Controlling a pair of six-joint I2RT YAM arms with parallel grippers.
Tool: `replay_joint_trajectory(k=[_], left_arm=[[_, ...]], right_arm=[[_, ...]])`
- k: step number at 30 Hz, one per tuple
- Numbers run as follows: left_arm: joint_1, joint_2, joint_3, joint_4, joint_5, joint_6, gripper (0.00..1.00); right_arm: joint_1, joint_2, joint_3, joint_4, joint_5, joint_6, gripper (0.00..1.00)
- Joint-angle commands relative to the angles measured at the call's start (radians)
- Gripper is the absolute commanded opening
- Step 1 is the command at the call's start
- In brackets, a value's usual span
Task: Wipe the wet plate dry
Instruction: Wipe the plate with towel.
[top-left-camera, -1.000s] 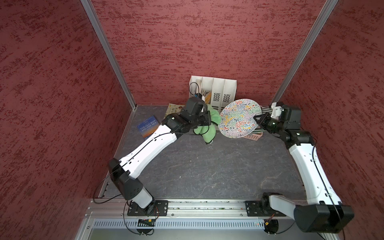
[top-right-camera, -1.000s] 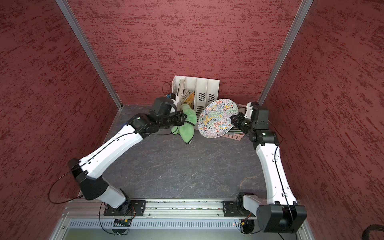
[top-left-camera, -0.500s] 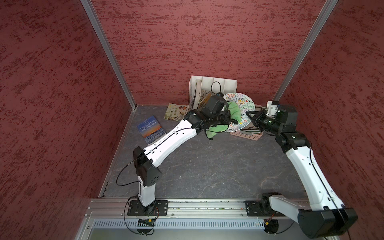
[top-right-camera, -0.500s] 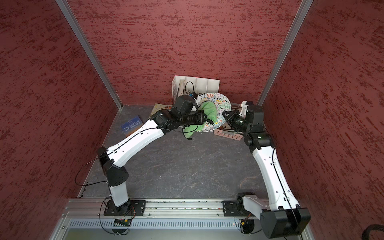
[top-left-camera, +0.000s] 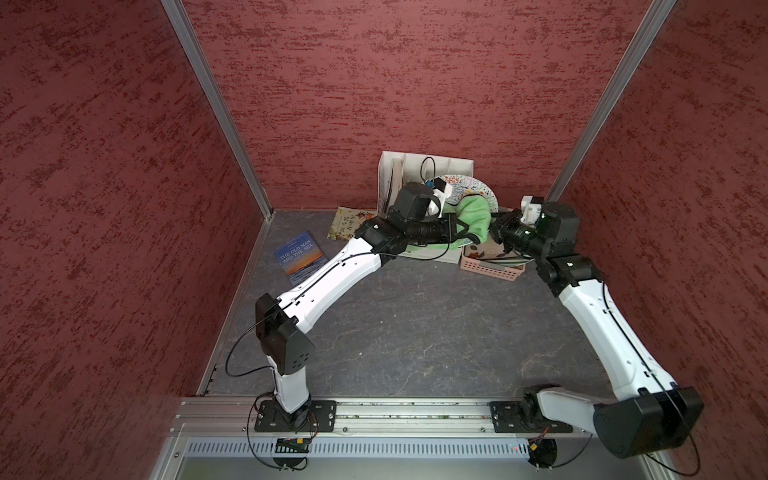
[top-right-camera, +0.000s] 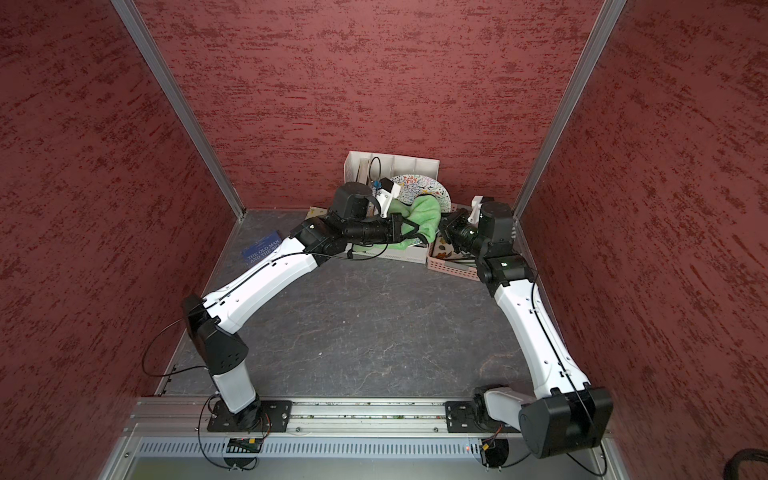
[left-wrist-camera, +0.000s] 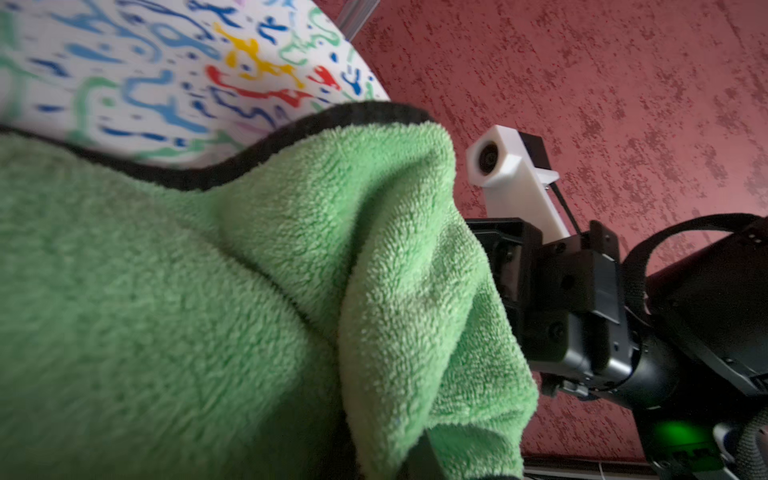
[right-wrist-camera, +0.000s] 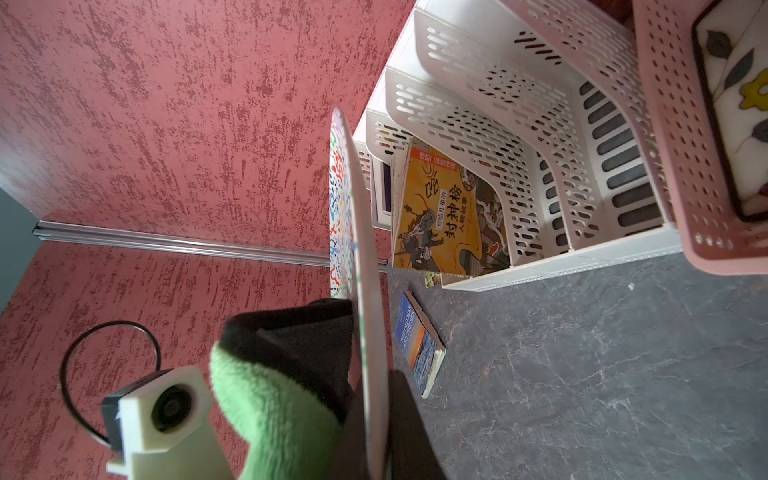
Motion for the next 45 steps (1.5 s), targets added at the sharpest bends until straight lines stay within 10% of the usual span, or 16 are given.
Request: replay_joint_trajectory(k=[1,7,13,18,24,30,36,45], left_arm=[[0.114,-0.046,-0.083,-0.142,-0.083,-0.005,0.00],[0.219,0.035,0.068,-0.155,0.118,0.113,0.00],[0.171,0.203,0.312,-0.185,0.353,0.151,0.00],[0.143,0.122,0.076,-0.118,0.363,0.144,0.00],[0.218,-0.135,-0.311,0.022,0.204,0.101,0.00],[0.356,-0.071,-0.081,-0.109,0.201,0.149,0.00],[0.317,0.172,0.249,-0.183,0.432,0.186,0.00],[0.374,-0.073,-0.203,0.204,0.352,-0.042,0.00]], right_arm=[[0.011,-0.073,0.039,0.295,-0.103,-0.022,0.00],[0.096,-0.093,0.046,0.214,-0.363,-0.253,0.00],[0.157,-0.055,0.034,0.264,-0.295,-0.201,0.00],[0.114,0.026,0.157,0.294,-0.093,-0.163,0.00],[0.039,0.103,0.189,0.461,-0.140,-0.052,0.00],[0.133,0.141,0.174,0.356,-0.325,-0.183,0.00],[0.212,0.264,0.238,0.482,-0.291,-0.087,0.00],[0.060,0.312,0.344,0.537,-0.143,0.020,0.00]])
